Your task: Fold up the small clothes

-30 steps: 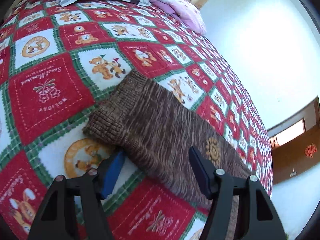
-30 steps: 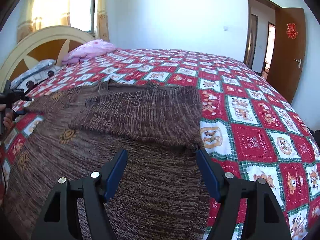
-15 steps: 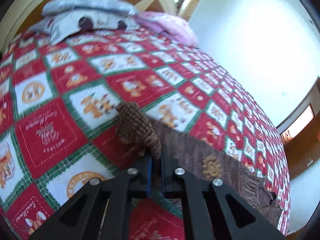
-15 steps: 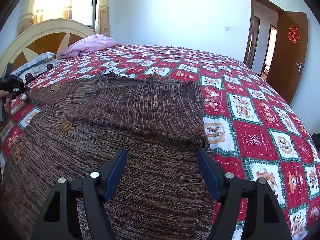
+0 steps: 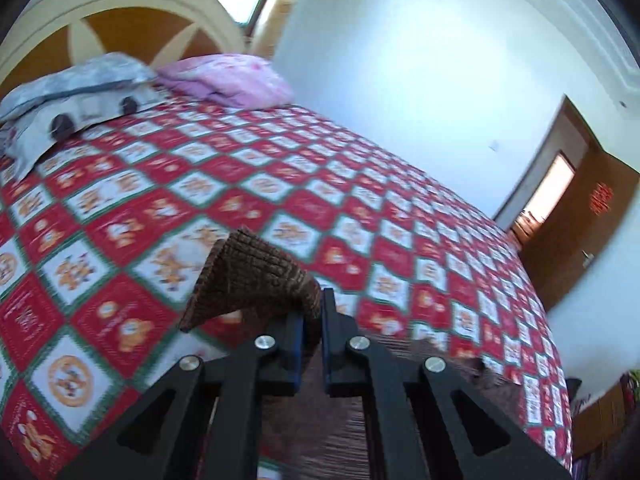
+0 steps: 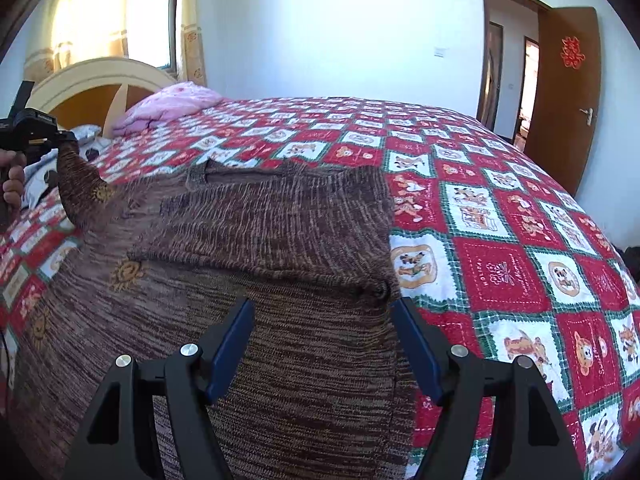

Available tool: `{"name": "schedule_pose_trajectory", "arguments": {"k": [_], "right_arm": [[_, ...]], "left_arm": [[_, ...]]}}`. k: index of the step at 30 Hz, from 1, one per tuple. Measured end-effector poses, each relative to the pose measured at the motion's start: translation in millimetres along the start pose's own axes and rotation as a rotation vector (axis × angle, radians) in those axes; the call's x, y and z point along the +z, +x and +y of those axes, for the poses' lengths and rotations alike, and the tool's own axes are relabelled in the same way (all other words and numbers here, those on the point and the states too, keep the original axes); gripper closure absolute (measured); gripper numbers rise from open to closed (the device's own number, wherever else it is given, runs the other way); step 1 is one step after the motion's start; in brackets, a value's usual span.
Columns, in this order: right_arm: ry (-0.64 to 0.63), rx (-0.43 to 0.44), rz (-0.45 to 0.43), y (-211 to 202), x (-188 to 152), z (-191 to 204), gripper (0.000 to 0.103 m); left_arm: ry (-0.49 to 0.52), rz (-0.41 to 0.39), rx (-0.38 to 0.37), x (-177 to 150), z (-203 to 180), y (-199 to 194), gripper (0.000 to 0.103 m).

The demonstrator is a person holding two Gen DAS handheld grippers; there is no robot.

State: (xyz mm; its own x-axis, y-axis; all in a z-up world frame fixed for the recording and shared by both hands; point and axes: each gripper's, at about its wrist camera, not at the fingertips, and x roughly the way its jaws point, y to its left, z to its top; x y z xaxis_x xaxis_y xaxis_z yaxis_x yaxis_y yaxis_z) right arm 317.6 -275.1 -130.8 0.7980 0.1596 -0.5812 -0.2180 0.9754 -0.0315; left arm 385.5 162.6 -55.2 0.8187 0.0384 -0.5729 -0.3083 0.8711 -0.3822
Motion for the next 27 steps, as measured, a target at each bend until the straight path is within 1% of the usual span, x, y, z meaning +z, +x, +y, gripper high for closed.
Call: {"name": "schedule_pose_trajectory", "arguments": {"k": [4,7,9,14,18,20,23,25,27], "right_arm": [[0.038,0.007,0.006,2,0,-7,0.03],[0.044,0.004,0.002,1,0,-8,0.03],[0.046,0.002,-0.003,0,0,-9,0.03],[0.053,0.005,0.005,2,0,-11,0.03],[0.066,0.003,0.004,2,0,-14,0.029],[0.077,0.005,0.007,3,0,-16,0.029],[0.098,0.004,0.018,6,-1,-21,0.029],[0.106,0.006,0.023,7,-1,-22,0.029],[0.112,0.01,0.026,8,-1,-23,0.029]], "left_arm": [[0.058,0.004,-0.071,-3,-46,-4,0.096],[0.086,0.008,-0.106,-9,-74,-4,0.096],[0.107,0.014,-0.122,-17,-94,-1,0.096],[0.132,0.066,-0.158,-49,-129,15,0.096],[0.203,0.108,-0.16,-86,-159,28,0.096],[0.259,0.124,-0.159,-109,-175,33,0.096],[0.377,0.128,-0.14,-138,-195,36,0.096],[0.438,0.131,-0.119,-154,-202,39,0.095],[0.47,0.137,-0.101,-164,-201,43,0.094]]}}
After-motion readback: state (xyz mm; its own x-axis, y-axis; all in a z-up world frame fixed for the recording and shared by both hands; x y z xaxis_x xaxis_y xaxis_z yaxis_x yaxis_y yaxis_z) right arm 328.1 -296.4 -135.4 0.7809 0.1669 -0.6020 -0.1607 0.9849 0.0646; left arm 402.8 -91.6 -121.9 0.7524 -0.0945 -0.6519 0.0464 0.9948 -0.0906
